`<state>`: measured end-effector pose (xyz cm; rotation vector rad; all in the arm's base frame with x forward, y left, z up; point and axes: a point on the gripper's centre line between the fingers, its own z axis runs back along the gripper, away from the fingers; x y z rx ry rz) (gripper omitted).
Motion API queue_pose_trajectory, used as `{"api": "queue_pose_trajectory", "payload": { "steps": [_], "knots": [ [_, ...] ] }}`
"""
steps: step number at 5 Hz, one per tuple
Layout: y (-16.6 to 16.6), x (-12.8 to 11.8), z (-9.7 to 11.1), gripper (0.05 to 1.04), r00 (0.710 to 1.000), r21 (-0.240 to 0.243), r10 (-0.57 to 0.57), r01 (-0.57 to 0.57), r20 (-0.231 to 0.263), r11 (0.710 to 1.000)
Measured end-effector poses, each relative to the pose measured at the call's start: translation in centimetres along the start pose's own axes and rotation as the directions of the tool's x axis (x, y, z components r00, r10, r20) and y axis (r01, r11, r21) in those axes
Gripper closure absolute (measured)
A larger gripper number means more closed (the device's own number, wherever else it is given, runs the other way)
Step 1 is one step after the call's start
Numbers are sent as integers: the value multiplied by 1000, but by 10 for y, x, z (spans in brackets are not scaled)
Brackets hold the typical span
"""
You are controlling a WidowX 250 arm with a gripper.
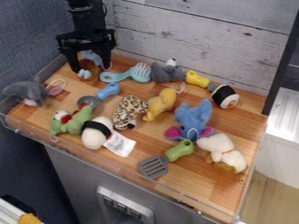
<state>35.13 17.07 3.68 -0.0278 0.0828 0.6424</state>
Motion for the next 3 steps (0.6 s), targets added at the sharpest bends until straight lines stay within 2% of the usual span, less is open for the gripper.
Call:
{"api": "queue_pose_trajectory", "payload": {
  "steps": [1,2,3],
  "knots": [
    [-6,1,0,85,997,1,-74,74,17,997],
    [-8,3,-5,84,999,1,-27,27,23,1000],
    [-8,3,-12,85,993,-9,117,-117,32,993]
  ]
}}
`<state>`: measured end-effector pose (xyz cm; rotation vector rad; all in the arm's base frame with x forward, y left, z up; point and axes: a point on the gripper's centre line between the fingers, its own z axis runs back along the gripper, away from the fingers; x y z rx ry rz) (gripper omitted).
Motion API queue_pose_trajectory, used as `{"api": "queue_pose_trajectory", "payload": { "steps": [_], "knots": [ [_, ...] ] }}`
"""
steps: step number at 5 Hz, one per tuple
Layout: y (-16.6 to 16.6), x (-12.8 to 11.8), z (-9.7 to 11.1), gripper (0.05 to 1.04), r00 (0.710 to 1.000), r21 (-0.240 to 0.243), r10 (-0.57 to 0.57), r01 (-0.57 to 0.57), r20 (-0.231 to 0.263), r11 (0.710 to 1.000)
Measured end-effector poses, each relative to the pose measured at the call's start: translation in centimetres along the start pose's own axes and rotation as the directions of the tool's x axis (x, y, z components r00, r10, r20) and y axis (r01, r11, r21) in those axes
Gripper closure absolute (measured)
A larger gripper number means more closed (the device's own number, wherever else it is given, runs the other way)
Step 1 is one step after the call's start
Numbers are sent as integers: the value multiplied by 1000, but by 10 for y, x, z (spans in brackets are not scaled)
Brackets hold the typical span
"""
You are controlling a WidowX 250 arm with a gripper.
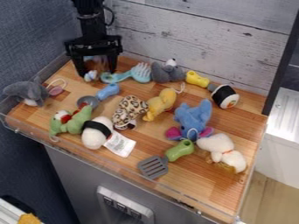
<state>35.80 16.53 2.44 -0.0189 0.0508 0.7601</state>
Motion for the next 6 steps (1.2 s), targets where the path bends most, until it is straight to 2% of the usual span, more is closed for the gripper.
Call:
{"api": "queue_pose_trajectory", "payload": {
  "steps": [1,2,3,4,5,6],
  "knots": [
    [0,0,-9,85,988,0,156,-156,-7,988],
    [-1,2,-12,133,969,-3,246,-246,2,969],
    [0,3,-15,412,970,-6,244,-244,7,970],
    [-1,4,-15,669,987,-6,160,-160,9,987],
    [0,4,-15,823,1000,-2,30,-30,7,1000],
    [0,4,-15,910,997,2,-74,74,-1,997]
  ]
}}
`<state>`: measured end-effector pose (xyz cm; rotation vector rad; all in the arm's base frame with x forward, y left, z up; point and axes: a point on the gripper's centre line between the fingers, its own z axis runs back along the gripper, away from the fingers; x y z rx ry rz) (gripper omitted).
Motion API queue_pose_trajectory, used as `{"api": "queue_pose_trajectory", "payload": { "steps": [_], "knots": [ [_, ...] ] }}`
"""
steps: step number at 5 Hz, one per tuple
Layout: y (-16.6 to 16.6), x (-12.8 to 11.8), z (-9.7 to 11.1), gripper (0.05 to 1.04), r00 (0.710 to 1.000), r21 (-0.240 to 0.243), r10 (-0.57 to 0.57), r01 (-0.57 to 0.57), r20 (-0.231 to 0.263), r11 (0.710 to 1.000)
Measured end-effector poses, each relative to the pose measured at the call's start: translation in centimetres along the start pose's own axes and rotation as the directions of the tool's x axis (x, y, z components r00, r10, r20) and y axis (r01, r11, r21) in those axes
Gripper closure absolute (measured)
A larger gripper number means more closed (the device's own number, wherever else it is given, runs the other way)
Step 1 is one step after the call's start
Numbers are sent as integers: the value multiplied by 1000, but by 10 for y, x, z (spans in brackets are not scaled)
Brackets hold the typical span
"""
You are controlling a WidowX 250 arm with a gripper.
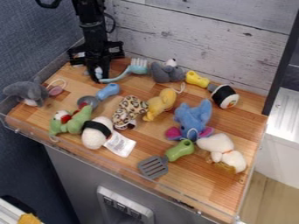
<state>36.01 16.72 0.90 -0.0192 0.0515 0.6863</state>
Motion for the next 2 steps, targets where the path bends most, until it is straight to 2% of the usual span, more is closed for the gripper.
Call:
{"api": "queue_pose_trajectory", "payload": {
  "steps": [1,2],
  "knots": [
    [0,1,-2,950,999,4,-37,37,-4,999],
    [1,2,-2,963,1000,5,-5,5,-4,1000]
  ]
}}
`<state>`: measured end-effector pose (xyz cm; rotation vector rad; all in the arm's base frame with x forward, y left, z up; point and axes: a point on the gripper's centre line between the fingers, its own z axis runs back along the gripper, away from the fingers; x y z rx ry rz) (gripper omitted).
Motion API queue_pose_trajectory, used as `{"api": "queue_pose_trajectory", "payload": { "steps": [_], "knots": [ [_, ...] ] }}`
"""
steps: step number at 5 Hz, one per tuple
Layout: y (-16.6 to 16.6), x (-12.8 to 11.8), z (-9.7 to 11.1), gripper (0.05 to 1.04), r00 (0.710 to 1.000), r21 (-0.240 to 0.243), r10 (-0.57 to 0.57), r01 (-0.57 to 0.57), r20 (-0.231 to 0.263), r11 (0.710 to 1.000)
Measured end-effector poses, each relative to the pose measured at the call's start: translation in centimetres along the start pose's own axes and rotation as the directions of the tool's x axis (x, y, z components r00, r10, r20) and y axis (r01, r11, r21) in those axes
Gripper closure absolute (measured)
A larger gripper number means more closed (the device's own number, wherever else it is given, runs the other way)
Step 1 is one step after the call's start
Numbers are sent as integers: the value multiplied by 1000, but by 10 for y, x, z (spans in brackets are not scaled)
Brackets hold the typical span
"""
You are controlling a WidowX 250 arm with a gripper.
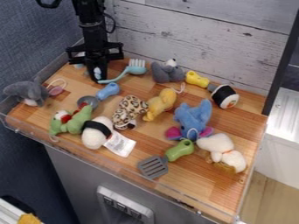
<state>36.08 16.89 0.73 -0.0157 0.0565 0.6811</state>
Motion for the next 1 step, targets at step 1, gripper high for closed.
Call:
{"api": "queue_pose_trajectory", "payload": {
  "steps": [1],
  "knots": [
    [0,0,1,963,993,-2,115,-115,2,993]
  ]
}}
